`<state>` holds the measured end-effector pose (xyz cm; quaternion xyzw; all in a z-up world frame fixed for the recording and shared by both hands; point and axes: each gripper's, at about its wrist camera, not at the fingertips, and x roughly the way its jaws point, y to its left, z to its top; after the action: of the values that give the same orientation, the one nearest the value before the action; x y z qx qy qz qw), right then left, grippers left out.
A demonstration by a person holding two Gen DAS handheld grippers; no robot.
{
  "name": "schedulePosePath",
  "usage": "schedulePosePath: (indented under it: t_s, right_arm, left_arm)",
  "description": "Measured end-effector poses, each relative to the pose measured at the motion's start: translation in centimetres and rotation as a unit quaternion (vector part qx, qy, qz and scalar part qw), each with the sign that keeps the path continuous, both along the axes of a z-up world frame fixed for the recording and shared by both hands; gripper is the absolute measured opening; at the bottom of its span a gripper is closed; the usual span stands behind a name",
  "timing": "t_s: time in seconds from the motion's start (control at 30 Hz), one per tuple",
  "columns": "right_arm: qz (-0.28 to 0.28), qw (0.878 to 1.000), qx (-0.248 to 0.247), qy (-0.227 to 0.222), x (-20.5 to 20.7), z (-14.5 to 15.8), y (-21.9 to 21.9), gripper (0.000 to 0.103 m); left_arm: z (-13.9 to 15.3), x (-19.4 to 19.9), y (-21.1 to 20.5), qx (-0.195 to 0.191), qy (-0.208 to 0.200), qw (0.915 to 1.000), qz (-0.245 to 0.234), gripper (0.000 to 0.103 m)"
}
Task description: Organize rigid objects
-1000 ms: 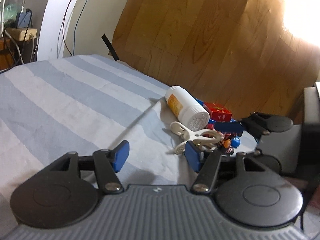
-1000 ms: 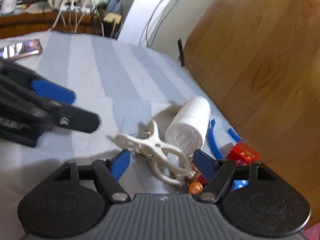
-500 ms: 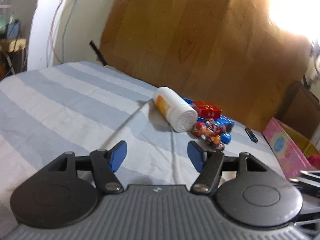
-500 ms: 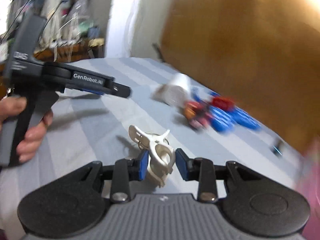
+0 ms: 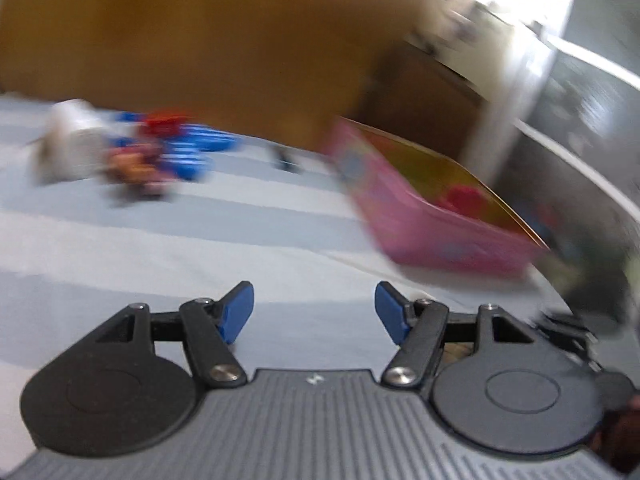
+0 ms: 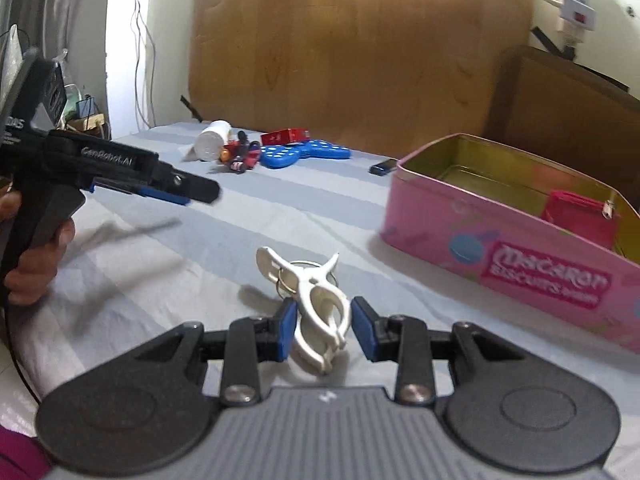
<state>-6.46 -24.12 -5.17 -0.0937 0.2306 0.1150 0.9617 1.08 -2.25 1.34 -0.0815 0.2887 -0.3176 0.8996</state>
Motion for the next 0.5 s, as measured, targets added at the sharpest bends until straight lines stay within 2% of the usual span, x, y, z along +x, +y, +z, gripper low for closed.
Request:
schedulePosePath:
  t_s: [0.1,0.27,0.4,0.5]
  right_arm:
    - [0.0,1.0,0.013,0.002,-0.1,-0.6,-0.5,0.039]
    - [0.011,1.0,0.014,0.004,0.4,-1.5,-0.3,0.041]
    - [0.016,1.0,0.022,0.007,0.7,-1.9,-0.6,0.045]
    - [0.018,0.999,0.035,0.011,0.6,-1.9,-1.1,0.047]
  left_arm:
    - [0.2,-0.9,-2.8,0.017,-0.001,0.9987,-0.049,0.069]
    - [0.2,-1.0,-4.0,0.001,0.032,0.9966,-0.076,0.069]
    - [-0.5,-1.1,-5.6,0.024,0.034,0.9935,-0.106,0.069]
    - [-1.1,-1.1,-6.7,0.036,0.036,0.9915,-0.12,0.078]
